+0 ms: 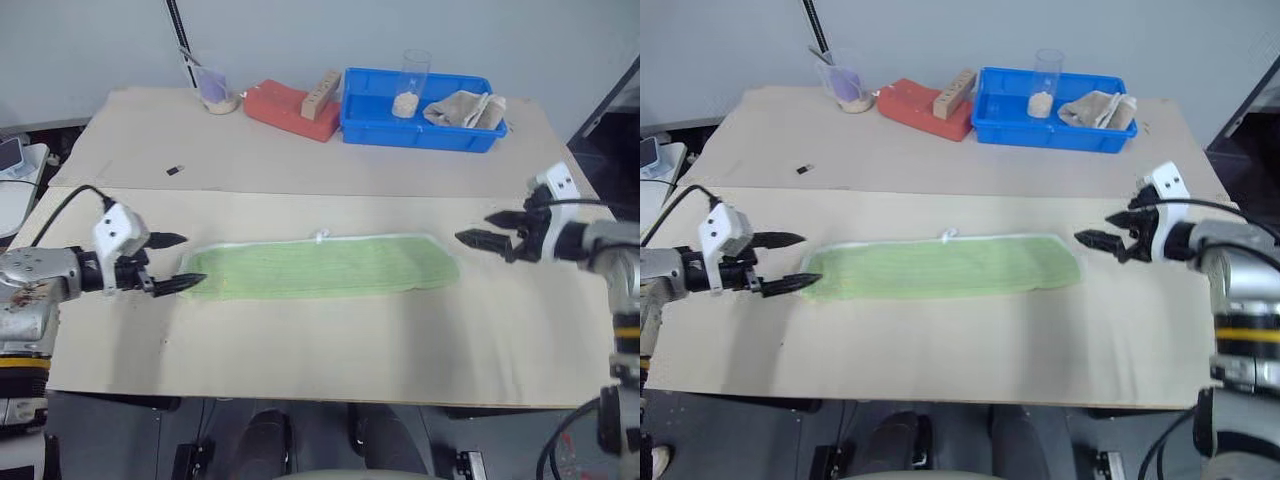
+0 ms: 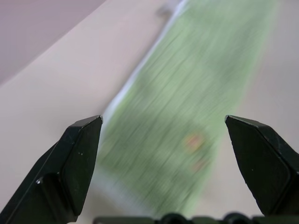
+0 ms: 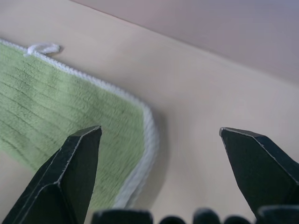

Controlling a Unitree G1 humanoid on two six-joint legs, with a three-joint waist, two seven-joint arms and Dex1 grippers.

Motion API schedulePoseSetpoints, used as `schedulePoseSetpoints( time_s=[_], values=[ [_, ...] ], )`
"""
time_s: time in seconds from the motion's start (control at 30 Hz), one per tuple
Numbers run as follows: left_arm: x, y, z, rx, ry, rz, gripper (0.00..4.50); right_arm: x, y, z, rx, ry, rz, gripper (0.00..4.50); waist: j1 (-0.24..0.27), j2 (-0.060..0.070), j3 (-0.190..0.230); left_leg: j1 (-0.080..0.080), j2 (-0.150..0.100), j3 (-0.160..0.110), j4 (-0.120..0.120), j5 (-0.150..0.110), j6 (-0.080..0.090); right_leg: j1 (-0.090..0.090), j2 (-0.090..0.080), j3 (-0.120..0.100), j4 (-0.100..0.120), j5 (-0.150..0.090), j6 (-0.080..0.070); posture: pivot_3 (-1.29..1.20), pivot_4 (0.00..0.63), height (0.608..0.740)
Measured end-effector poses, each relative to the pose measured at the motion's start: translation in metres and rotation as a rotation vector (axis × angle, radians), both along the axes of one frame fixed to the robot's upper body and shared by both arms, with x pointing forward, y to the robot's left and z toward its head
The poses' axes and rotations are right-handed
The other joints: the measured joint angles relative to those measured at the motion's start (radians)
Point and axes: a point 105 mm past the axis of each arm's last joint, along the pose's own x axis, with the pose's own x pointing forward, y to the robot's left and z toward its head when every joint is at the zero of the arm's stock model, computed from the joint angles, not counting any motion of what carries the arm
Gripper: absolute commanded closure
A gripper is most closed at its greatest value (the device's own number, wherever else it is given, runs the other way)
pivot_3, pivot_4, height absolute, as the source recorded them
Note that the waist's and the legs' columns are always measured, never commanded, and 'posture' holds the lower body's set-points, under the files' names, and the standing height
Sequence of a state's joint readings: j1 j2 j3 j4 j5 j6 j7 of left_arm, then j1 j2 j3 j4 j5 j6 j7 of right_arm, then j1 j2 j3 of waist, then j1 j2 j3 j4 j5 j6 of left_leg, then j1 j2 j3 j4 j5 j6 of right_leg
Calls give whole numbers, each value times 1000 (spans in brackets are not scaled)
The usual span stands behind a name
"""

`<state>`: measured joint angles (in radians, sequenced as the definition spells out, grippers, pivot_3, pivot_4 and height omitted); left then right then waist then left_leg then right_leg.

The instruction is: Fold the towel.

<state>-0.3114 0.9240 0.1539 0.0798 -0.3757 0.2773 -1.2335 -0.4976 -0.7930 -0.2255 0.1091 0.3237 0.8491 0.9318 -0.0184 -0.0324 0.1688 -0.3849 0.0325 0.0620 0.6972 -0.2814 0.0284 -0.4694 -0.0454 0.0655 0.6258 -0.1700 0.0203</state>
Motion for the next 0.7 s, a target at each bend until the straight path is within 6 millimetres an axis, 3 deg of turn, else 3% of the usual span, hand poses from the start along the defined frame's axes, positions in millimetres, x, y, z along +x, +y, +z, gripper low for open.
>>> schedulePoseSetpoints(
  time_s=[0.1,0.27,0.43,0.7],
  values=[
    [-9,-32,8,-42,-32,-97,0,-18,-3,-12,113,40,-111,31,1,0,0,1,1,-1,1,0,0,1,2,1,1,-3,5,0,150,714],
    [-25,-77,19,-98,-80,-249,0,-49,14,-42,322,200,-213,31,-8,0,0,6,1,-1,1,0,-1,10,3,2,1,-4,7,0,150,714],
    [-29,-92,23,-106,-96,-302,0,-53,26,-54,465,262,-296,31,-26,0,0,14,0,-2,0,1,-1,13,4,3,2,-4,7,0,150,714],
    [-31,-94,19,-96,-111,-318,0,-31,41,-59,621,274,-389,31,-31,0,0,13,0,-3,-2,1,-1,12,5,4,0,-4,7,0,150,714]
  ],
)
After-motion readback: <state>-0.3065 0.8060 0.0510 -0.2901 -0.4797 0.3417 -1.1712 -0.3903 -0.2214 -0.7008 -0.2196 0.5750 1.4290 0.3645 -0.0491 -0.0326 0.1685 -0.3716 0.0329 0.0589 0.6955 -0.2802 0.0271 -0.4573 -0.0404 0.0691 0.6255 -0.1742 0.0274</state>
